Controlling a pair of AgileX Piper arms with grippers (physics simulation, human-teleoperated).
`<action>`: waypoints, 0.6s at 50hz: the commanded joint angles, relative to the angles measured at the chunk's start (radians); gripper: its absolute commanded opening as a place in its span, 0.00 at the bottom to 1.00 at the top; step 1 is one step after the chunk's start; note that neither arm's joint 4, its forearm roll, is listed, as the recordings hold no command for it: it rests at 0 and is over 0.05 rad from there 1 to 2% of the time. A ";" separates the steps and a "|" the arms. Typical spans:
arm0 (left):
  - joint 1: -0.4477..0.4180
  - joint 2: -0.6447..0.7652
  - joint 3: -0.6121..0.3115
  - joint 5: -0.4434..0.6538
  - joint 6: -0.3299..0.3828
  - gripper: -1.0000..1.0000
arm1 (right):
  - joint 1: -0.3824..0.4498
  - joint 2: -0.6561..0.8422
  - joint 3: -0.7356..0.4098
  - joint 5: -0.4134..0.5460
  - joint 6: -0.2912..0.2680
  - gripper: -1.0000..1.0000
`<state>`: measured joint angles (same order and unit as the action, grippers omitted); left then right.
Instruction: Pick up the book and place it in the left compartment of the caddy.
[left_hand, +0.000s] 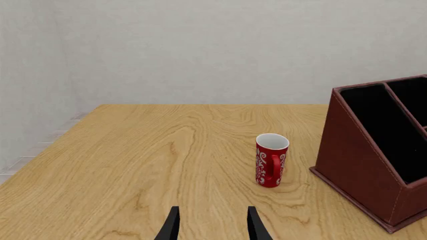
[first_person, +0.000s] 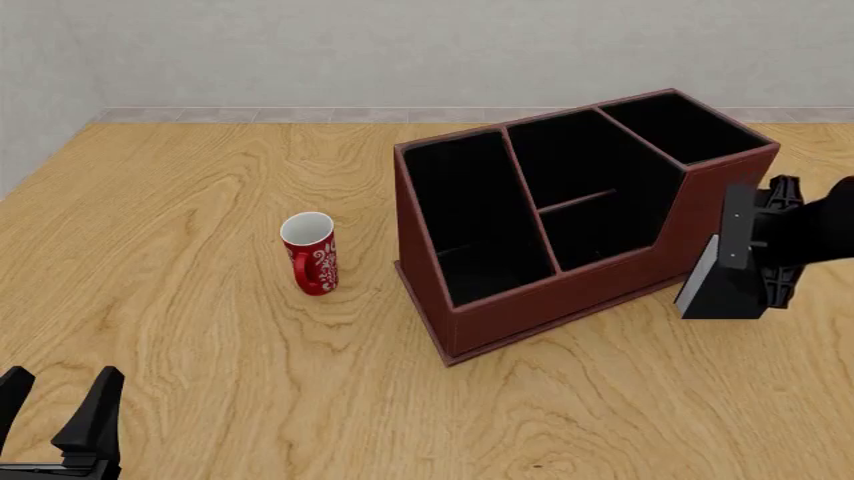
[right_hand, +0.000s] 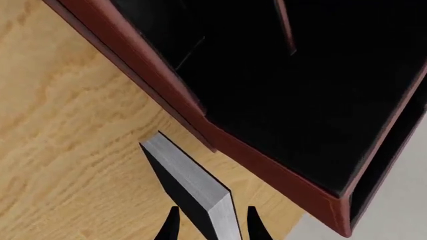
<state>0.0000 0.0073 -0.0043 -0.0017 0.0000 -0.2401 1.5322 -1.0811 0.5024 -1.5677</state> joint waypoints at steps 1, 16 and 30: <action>0.000 0.000 0.000 0.000 0.000 1.00 | -0.015 0.043 0.000 -0.021 -0.011 1.00; 0.000 0.000 0.000 0.000 0.000 1.00 | -0.034 0.083 0.006 -0.042 -0.024 1.00; 0.000 0.000 0.000 0.000 0.000 1.00 | -0.031 0.149 -0.002 -0.071 -0.017 1.00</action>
<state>0.0000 0.0073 -0.0043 -0.0017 0.0000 -0.2693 1.6358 -1.0891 0.4358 -1.5897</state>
